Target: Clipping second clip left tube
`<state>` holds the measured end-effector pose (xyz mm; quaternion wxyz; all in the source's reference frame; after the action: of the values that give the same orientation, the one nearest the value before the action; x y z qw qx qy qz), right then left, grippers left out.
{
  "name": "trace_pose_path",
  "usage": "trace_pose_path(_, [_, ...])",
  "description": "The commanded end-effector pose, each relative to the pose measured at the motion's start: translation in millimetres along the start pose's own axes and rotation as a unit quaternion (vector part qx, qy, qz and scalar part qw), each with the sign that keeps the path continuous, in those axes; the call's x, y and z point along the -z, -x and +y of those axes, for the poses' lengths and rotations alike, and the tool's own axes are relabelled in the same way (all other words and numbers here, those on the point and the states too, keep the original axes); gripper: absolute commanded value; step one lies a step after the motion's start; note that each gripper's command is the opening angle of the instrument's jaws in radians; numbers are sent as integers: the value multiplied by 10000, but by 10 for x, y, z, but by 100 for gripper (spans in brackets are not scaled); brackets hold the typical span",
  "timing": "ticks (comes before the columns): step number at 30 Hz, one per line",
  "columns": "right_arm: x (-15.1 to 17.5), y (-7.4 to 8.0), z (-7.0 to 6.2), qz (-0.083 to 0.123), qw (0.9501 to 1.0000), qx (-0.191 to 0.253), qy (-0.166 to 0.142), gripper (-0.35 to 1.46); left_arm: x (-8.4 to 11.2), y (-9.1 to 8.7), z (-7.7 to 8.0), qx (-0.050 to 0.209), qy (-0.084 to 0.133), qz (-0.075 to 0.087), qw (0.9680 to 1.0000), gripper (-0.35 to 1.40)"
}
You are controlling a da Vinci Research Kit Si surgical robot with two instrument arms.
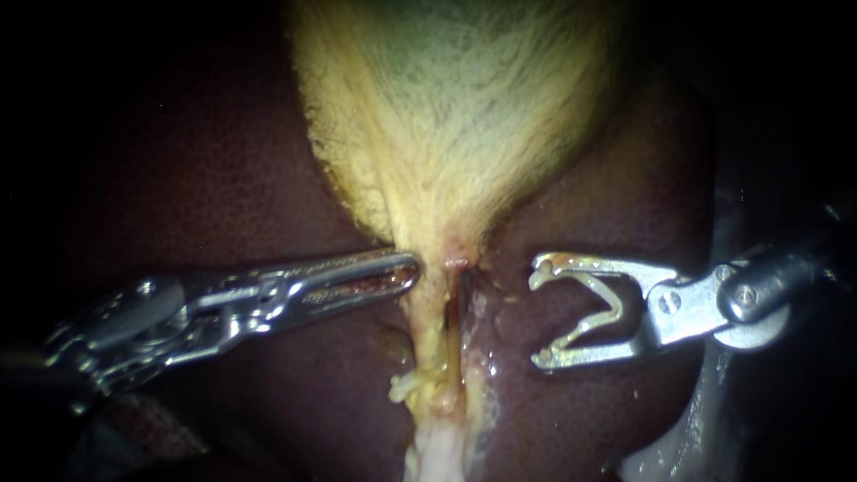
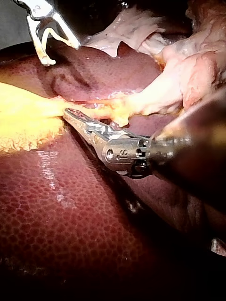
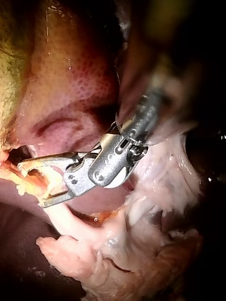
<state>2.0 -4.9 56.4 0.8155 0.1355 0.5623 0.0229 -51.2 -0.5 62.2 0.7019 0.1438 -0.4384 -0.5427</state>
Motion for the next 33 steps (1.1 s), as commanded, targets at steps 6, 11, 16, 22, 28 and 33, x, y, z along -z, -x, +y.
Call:
trace_pose_path(6, [-28, 7, -9, -4, 10000, 49, 9, 60, 24, 0, 7, -8, -58, 32, 10000, -35])
trace_pose_path(11, [-82, 26, -24, 42, 9997, -212, -137, 59, 53, 2, 17, 44, 13, 9, 10000, -35])
trace_pose_path(16, [-135, 48, -33, -14, 9989, -385, -268, 59, 67, 6, 17, 53, 35, 5, 10000, -35])
trace_pose_path(22, [-164, 77, -27, -203, 9983, -440, -308, 59, 71, 9, 5, 65, 51, 0, 10000, -35])
trace_pose_path(28, [-152, 102, -12, -527, 9970, -476, -297, 58, 75, 11, 1, 72, 51, 2, 10000, -35])
trace_pose_path(33, [-141, 115, -4, -683, 9963, -472, -217, 58, 83, 19, -2, 93, 22, -7, 10000, -35])
